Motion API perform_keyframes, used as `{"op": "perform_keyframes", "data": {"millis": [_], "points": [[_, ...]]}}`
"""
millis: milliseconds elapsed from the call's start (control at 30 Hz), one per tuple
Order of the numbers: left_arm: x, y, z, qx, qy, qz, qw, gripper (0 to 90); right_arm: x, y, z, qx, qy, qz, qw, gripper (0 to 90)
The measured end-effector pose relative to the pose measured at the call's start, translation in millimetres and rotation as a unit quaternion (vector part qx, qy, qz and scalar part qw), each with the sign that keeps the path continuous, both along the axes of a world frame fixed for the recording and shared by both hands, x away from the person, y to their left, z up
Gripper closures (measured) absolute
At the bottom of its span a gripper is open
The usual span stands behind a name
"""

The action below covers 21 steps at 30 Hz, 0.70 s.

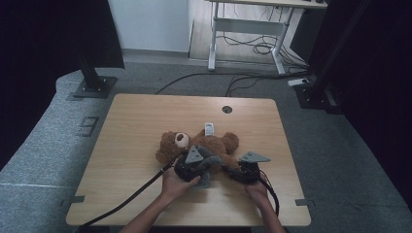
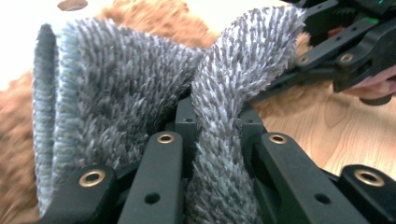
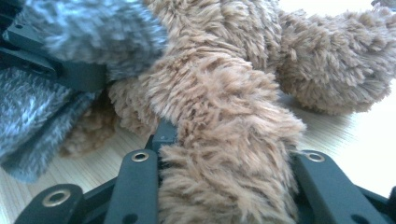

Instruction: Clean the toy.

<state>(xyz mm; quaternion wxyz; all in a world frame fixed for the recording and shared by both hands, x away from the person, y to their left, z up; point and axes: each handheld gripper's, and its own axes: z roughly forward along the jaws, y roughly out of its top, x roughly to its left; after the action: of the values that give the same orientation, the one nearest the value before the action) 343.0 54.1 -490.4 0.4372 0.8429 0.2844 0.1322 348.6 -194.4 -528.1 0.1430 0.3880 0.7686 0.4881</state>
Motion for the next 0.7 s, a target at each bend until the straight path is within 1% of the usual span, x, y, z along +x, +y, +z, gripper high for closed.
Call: {"op": "perform_keyframes", "data": {"millis": [100, 133, 167, 267, 300, 333, 400, 467, 567, 600, 633, 700], "points": [[1.0, 12.5, -1.9, -0.004, 0.005, 0.01, 0.9999, 76.7, 0.2, -0.5, -0.3, 0.001, 0.0, 0.002, 1.0, 59.2], [1.0, 12.5, -1.9, -0.004, 0.005, 0.01, 0.9999, 76.7, 0.2, -0.5, -0.3, 0.001, 0.0, 0.002, 1.0, 59.2], [2.5, 22.0, -3.0, -0.006, 0.009, 0.02, 0.9997, 76.7, 0.7, -0.7, -0.8, 0.002, 0.0, 0.004, 1.0, 59.3], [4.6, 38.0, -3.9, -0.01, 0.011, 0.035, 0.9993, 76.7, 0.9, -0.7, -1.3, 0.003, 0.0, 0.007, 1.0, 59.4], [4.6, 38.0, -3.9, -0.01, 0.011, 0.035, 0.9993, 76.6, 0.9, -0.7, -1.3, 0.003, 0.0, 0.007, 1.0, 59.4], [5.3, 49.4, -3.2, -0.013, 0.009, 0.048, 0.9987, 76.6, 0.5, -0.5, -1.8, 0.001, -0.002, 0.01, 0.9999, 59.5], [6.6, 61.8, -2.1, -0.015, 0.007, 0.062, 0.9979, 76.6, 0.3, -0.7, -2.2, 0.001, -0.002, 0.012, 0.9999, 59.6], [8.9, 74.6, -2.2, -0.024, 0.012, 0.071, 0.9971, 76.6, 0.0, -1.1, -2.7, 0.002, -0.002, 0.013, 0.9999, 59.7], [8.7, 89.0, -2.1, -0.026, 0.009, 0.086, 0.9959, 76.5, -0.6, -0.6, -3.0, 0.002, -0.004, 0.016, 0.9999, 59.7], [8.7, 89.0, -2.1, -0.026, 0.009, 0.086, 0.9959, 76.5, -0.6, -0.6, -3.0, 0.002, -0.004, 0.016, 0.9999, 59.7], [8.6, 97.1, -1.9, -0.03, 0.009, 0.095, 0.995, 76.5, -0.8, -0.5, -3.1, 0.001, -0.003, 0.016, 0.9999, 59.7], [9.3, 106.7, -2.2, -0.036, 0.01, 0.105, 0.9938, 76.4, -1.1, -0.5, -3.1, 0.001, -0.003, 0.016, 0.9999, 59.7]]}}
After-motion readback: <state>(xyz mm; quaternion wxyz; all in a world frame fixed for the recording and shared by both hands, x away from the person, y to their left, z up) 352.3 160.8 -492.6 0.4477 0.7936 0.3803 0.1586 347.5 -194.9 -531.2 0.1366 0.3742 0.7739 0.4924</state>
